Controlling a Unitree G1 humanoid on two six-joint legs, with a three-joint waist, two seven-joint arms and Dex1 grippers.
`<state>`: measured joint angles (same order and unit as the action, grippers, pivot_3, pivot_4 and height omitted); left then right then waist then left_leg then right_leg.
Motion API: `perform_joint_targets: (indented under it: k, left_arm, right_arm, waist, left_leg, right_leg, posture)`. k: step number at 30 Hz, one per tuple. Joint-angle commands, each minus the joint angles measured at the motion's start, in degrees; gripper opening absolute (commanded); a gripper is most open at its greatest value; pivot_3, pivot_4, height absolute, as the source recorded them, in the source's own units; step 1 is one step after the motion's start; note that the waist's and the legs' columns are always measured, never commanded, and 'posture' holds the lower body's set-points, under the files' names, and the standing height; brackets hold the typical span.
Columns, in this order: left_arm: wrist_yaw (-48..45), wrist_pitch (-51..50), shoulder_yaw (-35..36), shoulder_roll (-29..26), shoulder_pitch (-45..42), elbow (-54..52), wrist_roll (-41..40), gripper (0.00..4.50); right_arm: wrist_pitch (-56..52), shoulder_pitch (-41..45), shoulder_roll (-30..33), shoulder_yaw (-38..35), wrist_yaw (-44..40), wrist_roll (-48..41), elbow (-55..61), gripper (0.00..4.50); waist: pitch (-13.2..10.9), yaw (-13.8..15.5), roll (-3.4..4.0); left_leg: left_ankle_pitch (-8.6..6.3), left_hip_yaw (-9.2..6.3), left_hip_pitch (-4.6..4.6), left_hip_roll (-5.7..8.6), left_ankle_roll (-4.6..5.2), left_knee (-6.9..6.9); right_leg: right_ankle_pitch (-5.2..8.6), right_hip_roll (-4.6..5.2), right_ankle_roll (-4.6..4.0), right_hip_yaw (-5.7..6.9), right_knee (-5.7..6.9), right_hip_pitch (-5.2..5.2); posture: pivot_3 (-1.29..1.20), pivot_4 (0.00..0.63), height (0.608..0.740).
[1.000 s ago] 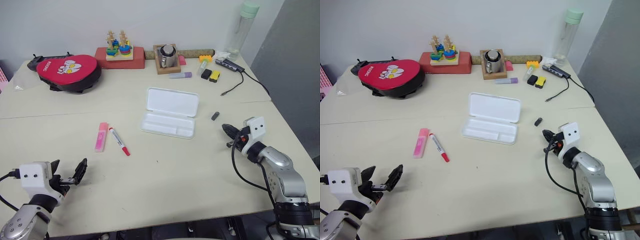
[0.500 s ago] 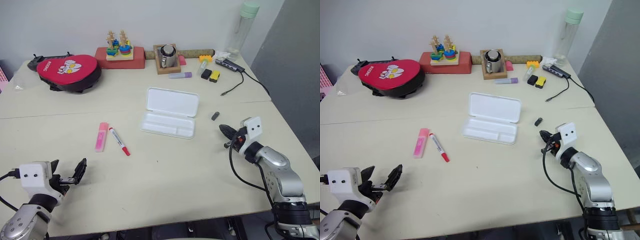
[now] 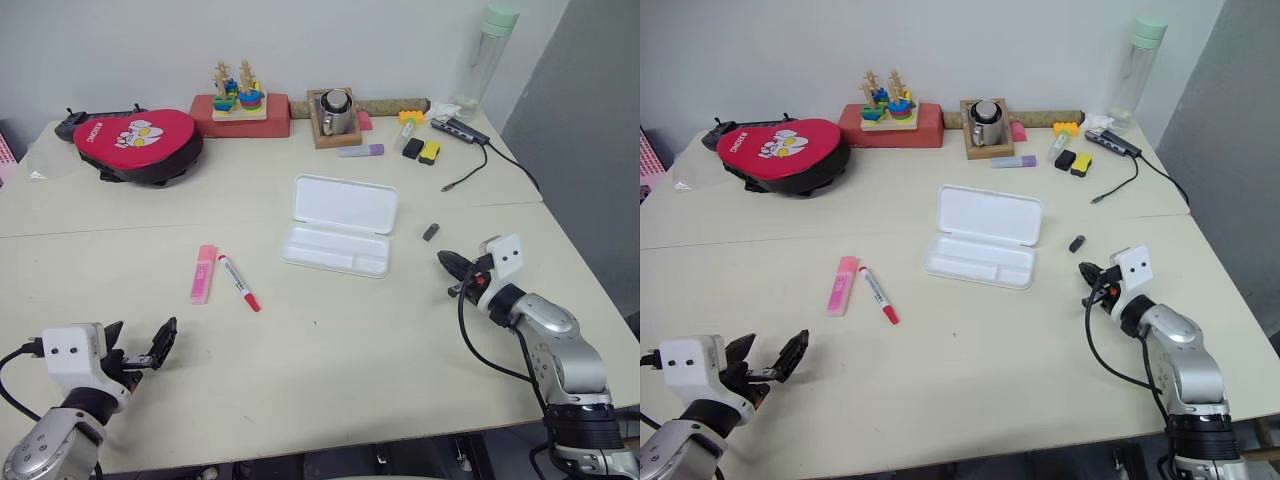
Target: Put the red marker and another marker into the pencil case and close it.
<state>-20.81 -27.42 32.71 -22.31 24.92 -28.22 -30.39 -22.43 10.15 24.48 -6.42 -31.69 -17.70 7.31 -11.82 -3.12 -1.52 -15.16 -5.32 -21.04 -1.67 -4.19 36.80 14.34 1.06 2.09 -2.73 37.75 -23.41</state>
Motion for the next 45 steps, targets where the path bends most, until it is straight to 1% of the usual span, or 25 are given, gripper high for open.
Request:
perform_joint_targets:
  k: [1,3,4,5,6,8,12,13,14,17,24,27,29,32,34,36,38,43,45]
  left_arm:
    - [0.0,0.1,0.5,-0.4,-0.1,-1.5,-0.7,4.50]
    - [0.2,-0.4,0.4,-0.5,-0.3,-1.5,-0.9,4.50]
    - [0.1,-1.4,0.5,-0.4,-0.2,-1.6,-1.8,4.50]
    - [0.1,-2.1,0.6,-0.4,-0.2,-1.7,-2.5,4.50]
    - [0.2,-4.2,0.8,-0.6,-0.2,-1.8,-4.0,4.50]
    - [0.3,-6.3,1.2,-0.9,-0.4,-1.8,-5.9,4.50]
    - [1.4,-6.3,2.1,-1.1,-1.2,-1.5,-5.6,4.50]
    - [1.1,-6.2,1.9,-1.4,-1.4,-1.4,-5.6,4.50]
    - [0.9,-6.2,1.8,-1.5,-1.5,-1.4,-5.6,4.50]
    - [0.7,-6.4,1.5,-1.8,-1.6,-1.7,-6.3,4.50]
    - [-0.2,-6.2,1.8,-2.4,-1.5,-2.2,-7.6,4.50]
    - [-1.8,-6.6,1.5,-3.8,-1.1,-2.7,-7.7,4.50]
    - [-3.0,-6.6,1.4,-4.9,-0.9,-3.1,-8.0,4.50]
    - [-4.3,-6.6,1.1,-6.3,-0.6,-3.2,-8.2,4.50]
    - [-4.5,-6.8,1.0,-7.0,-0.7,-3.3,-7.9,4.50]
    - [-6.0,-6.8,0.0,-9.6,-0.4,-3.8,-6.3,4.50]
    - [-7.5,-6.5,-1.9,-12.7,0.5,-4.7,-3.3,4.50]
    - [-8.4,-7.1,-2.7,-14.6,0.6,-6.1,-2.9,4.50]
    - [-8.3,-6.1,-3.6,-15.3,0.3,-6.3,-0.6,4.50]
  right_arm:
    - [-1.1,0.9,0.7,-1.0,-1.5,-2.3,1.7,0.76]
    - [-1.2,0.8,0.9,-0.9,-1.9,-2.7,1.9,1.26]
    - [-1.3,0.8,0.9,-0.9,-2.0,-2.9,2.1,1.45]
    - [-1.4,0.8,0.9,-0.8,-2.0,-3.0,2.2,1.76]
    - [-1.5,0.9,0.9,-0.8,-2.0,-3.1,2.2,1.93]
    - [-1.7,1.0,0.9,-0.8,-2.2,-3.2,2.3,2.49]
    - [-1.7,0.9,0.9,-0.8,-2.3,-3.1,2.5,3.47]
    - [-1.8,1.1,0.9,-0.7,-2.3,-3.0,2.4,3.64]
    - [-1.8,1.2,0.9,-0.7,-2.4,-3.0,2.4,3.91]
    - [-2.0,1.5,1.2,-0.5,-2.8,-3.2,2.9,4.42]
    - [-3.5,2.9,1.8,0.3,-4.4,-4.0,4.0,4.42]
    - [-4.4,4.1,3.6,3.2,-6.9,-3.3,6.1,4.42]
    - [-3.7,5.1,5.9,6.4,-11.3,-2.8,7.1,4.42]
    - [-1.0,6.4,7.9,9.7,-15.5,-1.6,6.6,4.42]
    - [1.3,8.2,8.7,12.0,-17.4,0.3,5.3,4.42]
    - [5.6,13.4,8.4,17.3,-20.2,4.8,1.4,4.42]
    - [6.0,17.3,7.5,20.3,-22.1,6.4,-1.6,4.42]
    - [5.7,23.0,5.0,22.9,-24.3,7.4,-6.7,4.42]
    - [5.6,26.0,4.3,24.0,-25.3,8.4,-9.7,4.42]
  waist:
    - [0.0,0.0,0.00]
    - [0.0,0.0,0.00]
    - [0.0,0.0,0.00]
    - [0.0,0.0,0.00]
    - [0.0,0.0,0.00]
    - [0.0,0.0,0.00]
    - [0.0,0.0,0.00]
    - [0.0,0.0,0.00]
    - [0.0,0.0,0.00]
    - [0.0,0.0,0.00]
    - [0.0,0.0,0.00]
    - [0.0,0.0,0.00]
    - [0.0,0.0,0.01]
    - [0.0,0.0,-0.01]
    - [0.0,0.0,-0.01]
    - [0.0,-0.1,-0.05]
    - [0.0,-0.3,-0.05]
    - [0.0,-0.1,-0.06]
    - [0.0,0.0,-0.05]
  left_leg:
    - [0.00,0.00,0.00,0.00,0.00,0.00]
    - [0.00,0.00,0.00,0.00,0.00,0.00]
    - [0.00,0.00,0.00,0.00,0.00,0.00]
    - [0.00,0.00,0.00,0.00,0.00,0.00]
    - [0.00,0.00,0.00,0.00,0.00,0.00]
    - [0.00,0.00,0.00,0.00,0.00,0.00]
    - [0.00,-0.01,0.00,0.00,0.00,0.00]
    - [0.00,-0.01,0.00,0.00,0.00,0.00]
    - [0.00,-0.01,0.00,0.00,0.00,0.00]
    - [0.00,0.00,0.00,0.00,0.00,0.00]
    - [0.00,0.00,0.00,0.00,0.00,0.00]
    - [0.00,-0.01,0.01,0.00,0.00,0.00]
    - [0.00,-0.01,0.01,0.00,0.00,0.00]
    - [0.00,-0.01,0.02,0.00,0.00,0.00]
    - [0.00,-0.01,0.02,0.00,0.00,0.00]
    - [0.00,-0.01,0.03,0.00,0.00,0.00]
    - [0.00,0.02,0.06,-0.01,0.00,0.02]
    - [0.00,-0.01,0.07,-0.01,0.00,0.00]
    - [0.00,-0.04,0.01,-0.01,-0.01,0.00]
  right_leg:
    - [0.00,0.00,0.00,0.00,0.00,0.00]
    - [0.00,0.00,0.00,0.00,0.00,0.00]
    - [0.00,0.00,0.00,0.00,0.00,0.00]
    - [0.00,0.00,0.00,0.00,0.00,0.00]
    - [0.00,0.00,0.00,0.00,0.00,0.00]
    - [0.00,0.00,0.00,0.00,0.00,0.00]
    - [0.00,0.00,0.00,0.01,0.01,0.00]
    - [-0.01,0.00,0.01,0.01,0.01,0.00]
    - [-0.01,0.00,0.01,0.01,0.01,0.00]
    - [0.00,0.00,0.00,0.00,0.01,0.00]
    - [-0.01,0.00,0.01,0.00,0.01,0.00]
    - [0.00,0.00,0.00,0.01,0.01,0.00]
    - [0.00,0.00,0.00,0.01,0.02,0.00]
    - [0.00,0.00,0.00,0.01,0.02,0.00]
    - [0.00,0.00,0.00,0.02,0.01,0.00]
    - [0.00,0.00,0.00,0.03,0.01,0.00]
    - [-0.01,-0.01,-0.01,0.01,0.05,-0.01]
    - [-0.02,-0.01,-0.01,0.02,0.07,0.00]
    - [-0.11,0.00,0.18,0.07,0.04,-0.01]
  posture:
    - [0.00,0.150,0.740]
    - [0.00,0.150,0.740]
    - [0.00,0.150,0.740]
    - [0.00,0.150,0.740]
    - [0.00,0.150,0.740]
    - [0.00,0.150,0.740]
    - [0.00,0.150,0.740]
    - [0.00,0.150,0.740]
    - [0.00,0.150,0.740]
    - [0.00,0.150,0.740]
    - [0.00,0.150,0.740]
    - [0.00,0.150,0.740]
    - [0.00,0.150,0.740]
    - [0.00,0.150,0.740]
    - [0.00,0.150,0.740]
    - [0.00,0.150,0.740]
    - [0.00,0.150,0.740]
    - [0.00,0.150,0.740]
    - [0.00,0.150,0.740]
